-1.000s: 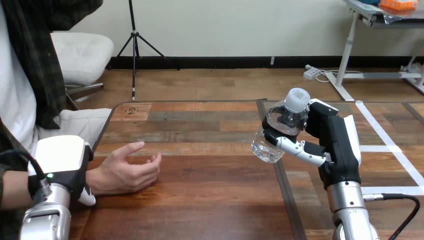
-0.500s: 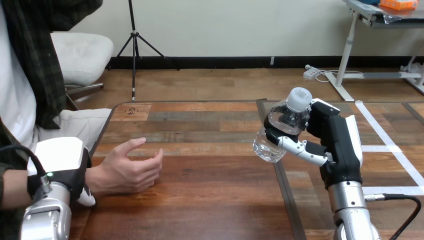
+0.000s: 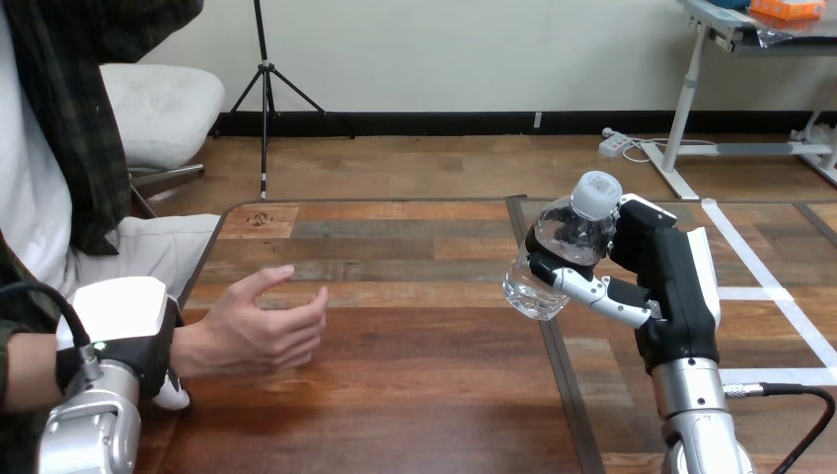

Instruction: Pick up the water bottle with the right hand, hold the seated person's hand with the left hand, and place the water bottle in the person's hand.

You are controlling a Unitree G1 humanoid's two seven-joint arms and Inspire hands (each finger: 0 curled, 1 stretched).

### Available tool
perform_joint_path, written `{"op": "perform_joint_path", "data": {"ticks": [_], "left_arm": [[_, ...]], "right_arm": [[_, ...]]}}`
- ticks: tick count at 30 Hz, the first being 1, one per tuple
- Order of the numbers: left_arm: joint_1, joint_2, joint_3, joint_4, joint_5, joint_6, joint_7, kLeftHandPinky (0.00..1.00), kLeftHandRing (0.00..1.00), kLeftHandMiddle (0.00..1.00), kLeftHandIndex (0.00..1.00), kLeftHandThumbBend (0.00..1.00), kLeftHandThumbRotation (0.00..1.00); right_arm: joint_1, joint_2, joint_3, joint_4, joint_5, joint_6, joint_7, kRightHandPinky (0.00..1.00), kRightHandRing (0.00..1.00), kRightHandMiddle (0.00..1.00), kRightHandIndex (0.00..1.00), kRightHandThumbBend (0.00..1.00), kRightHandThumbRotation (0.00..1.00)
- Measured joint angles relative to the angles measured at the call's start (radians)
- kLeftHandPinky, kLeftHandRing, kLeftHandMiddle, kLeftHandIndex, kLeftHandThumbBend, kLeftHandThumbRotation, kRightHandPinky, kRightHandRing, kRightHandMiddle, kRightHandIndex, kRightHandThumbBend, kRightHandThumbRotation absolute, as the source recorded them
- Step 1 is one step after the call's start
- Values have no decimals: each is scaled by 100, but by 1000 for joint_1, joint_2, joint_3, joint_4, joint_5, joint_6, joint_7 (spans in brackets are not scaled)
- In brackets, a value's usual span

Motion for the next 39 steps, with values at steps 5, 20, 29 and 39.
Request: {"op": "perform_joint_path", "data": {"ticks": [5,20,29,39], "left_arm": [[1,1,0,-3,-6,1,0,60,63,66,67,79,0],[11,2,-2,-2,-22,-14,31,58,61,63,64,79,0],[22,5,3,16,-57,-47,94,56,58,60,61,77,0],[39,6,6,66,-103,-121,230,52,53,55,56,78,0]], "right_arm": [[0,0,0,0,0,0,0,38,42,49,51,73,0],[0,-1,0,0,-9,0,-1,36,42,50,51,74,0],[0,-1,-2,0,-9,1,-1,35,41,50,52,74,0],[0,-2,-3,0,-5,1,1,36,42,50,52,73,0]]}}
